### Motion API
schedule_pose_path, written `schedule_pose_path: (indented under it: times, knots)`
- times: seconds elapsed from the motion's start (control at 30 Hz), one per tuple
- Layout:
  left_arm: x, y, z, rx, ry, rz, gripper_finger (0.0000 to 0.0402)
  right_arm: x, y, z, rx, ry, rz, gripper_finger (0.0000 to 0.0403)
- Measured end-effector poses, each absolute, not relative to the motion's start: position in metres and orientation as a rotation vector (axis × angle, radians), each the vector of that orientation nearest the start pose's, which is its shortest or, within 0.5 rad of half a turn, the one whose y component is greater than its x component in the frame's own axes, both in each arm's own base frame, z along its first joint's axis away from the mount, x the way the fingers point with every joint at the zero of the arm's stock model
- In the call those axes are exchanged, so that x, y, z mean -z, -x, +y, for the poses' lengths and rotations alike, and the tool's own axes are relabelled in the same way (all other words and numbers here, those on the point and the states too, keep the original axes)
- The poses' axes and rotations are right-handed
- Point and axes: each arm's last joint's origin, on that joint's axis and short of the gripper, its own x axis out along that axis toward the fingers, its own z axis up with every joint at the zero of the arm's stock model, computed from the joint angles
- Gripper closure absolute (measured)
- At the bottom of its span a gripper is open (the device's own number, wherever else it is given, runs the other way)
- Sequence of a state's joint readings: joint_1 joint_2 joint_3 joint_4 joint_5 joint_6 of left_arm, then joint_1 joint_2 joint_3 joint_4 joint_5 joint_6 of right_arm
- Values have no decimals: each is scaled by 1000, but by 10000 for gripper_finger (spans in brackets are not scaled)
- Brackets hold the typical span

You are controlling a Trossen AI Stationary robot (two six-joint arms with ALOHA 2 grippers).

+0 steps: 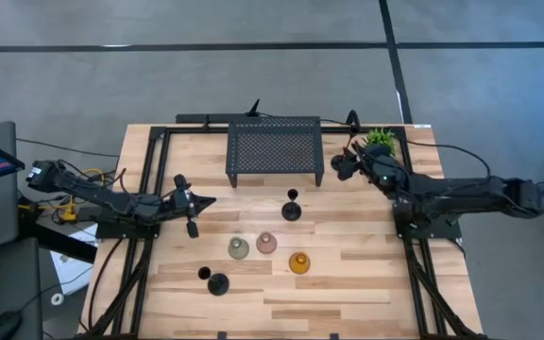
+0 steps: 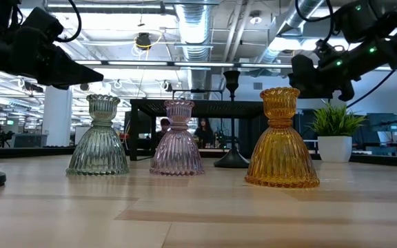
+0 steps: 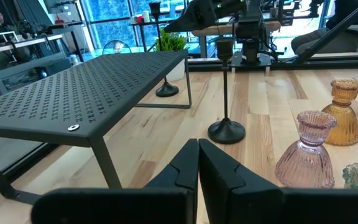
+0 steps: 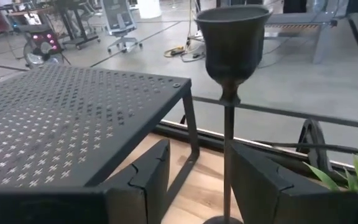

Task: Pick & Place candle stick holders
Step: Put the top black candle holder on the shelf

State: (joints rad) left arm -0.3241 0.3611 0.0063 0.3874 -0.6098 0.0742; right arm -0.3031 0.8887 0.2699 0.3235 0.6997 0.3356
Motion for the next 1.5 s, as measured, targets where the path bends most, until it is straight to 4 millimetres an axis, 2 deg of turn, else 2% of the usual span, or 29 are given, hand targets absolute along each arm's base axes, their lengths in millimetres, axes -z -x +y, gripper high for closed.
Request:
schedule_pose_path:
  times: [0.43,0.87,1.23,1.37,1.5]
  knots:
    - [-171,-114,-21,-287,-59,-19,390,-176,-173,-89,1060,-193,162,278]
    - [-171,-114,-21,-287,-59,-18,390,-177,-173,-89,1059,-165,169,397]
    - [-171,-114,-21,-287,-56,-19,390,-188,-181,-84,994,-114,134,402]
    - [-171,-114,-21,-286,-55,-19,390,-191,-188,-80,908,-159,220,397]
    - [-171,-114,-21,-286,-55,-18,390,-193,-191,-76,965,-183,378,401]
